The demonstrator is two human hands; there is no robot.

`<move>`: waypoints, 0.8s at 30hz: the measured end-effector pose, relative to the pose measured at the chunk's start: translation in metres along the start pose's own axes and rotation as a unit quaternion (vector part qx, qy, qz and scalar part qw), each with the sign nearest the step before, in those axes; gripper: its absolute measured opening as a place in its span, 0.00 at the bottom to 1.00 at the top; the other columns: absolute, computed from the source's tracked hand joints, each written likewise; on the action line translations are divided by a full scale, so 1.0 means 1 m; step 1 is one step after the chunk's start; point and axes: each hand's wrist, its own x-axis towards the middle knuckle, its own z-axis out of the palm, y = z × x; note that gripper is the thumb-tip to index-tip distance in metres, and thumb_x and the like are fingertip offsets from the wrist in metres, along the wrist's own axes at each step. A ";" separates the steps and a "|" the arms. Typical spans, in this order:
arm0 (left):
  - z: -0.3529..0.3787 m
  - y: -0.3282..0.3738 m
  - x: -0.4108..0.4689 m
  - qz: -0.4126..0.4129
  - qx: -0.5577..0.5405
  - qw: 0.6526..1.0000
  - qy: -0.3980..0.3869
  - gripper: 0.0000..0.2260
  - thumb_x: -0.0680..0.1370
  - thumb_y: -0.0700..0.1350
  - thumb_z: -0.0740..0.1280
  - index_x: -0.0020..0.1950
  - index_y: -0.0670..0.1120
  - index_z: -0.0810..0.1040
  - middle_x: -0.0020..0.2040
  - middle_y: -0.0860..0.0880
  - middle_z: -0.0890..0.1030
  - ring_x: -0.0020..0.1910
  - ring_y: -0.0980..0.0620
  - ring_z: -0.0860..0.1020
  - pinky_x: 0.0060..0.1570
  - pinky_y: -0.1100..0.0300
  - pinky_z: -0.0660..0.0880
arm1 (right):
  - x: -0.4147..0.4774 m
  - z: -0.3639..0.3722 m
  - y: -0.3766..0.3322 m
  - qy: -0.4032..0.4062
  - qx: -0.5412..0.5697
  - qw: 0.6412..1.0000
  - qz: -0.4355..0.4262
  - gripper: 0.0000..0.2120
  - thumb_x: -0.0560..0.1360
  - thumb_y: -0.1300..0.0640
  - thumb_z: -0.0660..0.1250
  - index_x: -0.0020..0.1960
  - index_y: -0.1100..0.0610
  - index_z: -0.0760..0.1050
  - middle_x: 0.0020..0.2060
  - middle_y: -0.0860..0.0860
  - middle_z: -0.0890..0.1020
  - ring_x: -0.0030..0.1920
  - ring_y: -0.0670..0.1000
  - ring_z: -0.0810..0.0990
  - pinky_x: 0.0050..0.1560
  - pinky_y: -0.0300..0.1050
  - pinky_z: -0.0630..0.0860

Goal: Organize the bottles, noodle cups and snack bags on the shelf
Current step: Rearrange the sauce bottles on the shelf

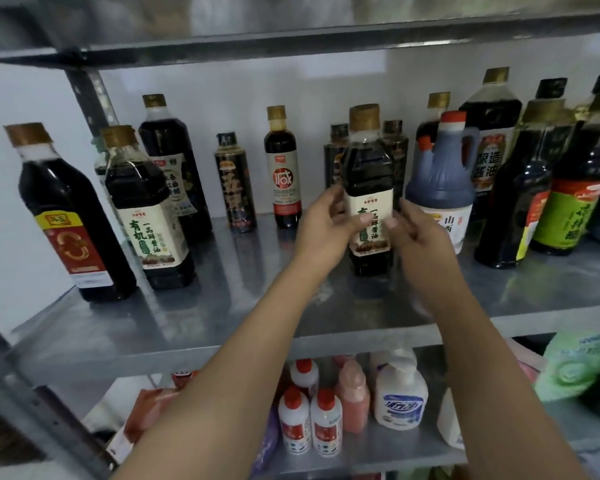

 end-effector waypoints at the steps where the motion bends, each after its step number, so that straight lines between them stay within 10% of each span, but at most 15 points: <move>1: -0.004 -0.002 -0.003 0.005 0.004 1.000 0.002 0.23 0.75 0.32 0.72 0.70 0.38 0.73 0.58 0.43 0.82 0.43 0.70 0.80 0.45 0.71 0.77 | 0.002 0.001 -0.003 -0.017 -0.022 1.000 -0.007 0.14 0.83 0.61 0.61 0.67 0.53 0.74 0.53 0.42 0.82 0.52 0.36 0.80 0.56 0.35 0.76; 10: -0.091 -0.006 -0.029 0.003 0.067 0.997 0.031 0.21 0.78 0.37 0.71 0.70 0.44 0.75 0.56 0.48 0.83 0.57 0.52 0.81 0.62 0.49 0.78 | -0.005 0.073 -0.017 -0.114 -0.002 0.993 -0.026 0.16 0.80 0.63 0.66 0.62 0.46 0.77 0.52 0.45 0.85 0.53 0.44 0.83 0.61 0.51 0.79; 19: -0.177 -0.022 -0.041 -0.013 0.060 0.998 0.033 0.24 0.78 0.40 0.71 0.74 0.43 0.71 0.61 0.49 0.82 0.59 0.58 0.80 0.54 0.68 0.76 | -0.022 0.155 -0.024 -0.120 -0.016 0.992 -0.047 0.17 0.81 0.58 0.66 0.68 0.46 0.74 0.48 0.37 0.81 0.47 0.27 0.78 0.47 0.22 0.71; 24: -0.183 -0.039 -0.038 -0.028 0.035 0.999 0.000 0.33 0.74 0.36 0.75 0.76 0.47 0.66 0.63 0.50 0.79 0.59 0.55 0.80 0.56 0.59 0.80 | -0.021 0.158 -0.015 -0.121 0.034 0.992 -0.015 0.19 0.81 0.59 0.65 0.71 0.52 0.74 0.58 0.44 0.83 0.59 0.38 0.80 0.60 0.36 0.77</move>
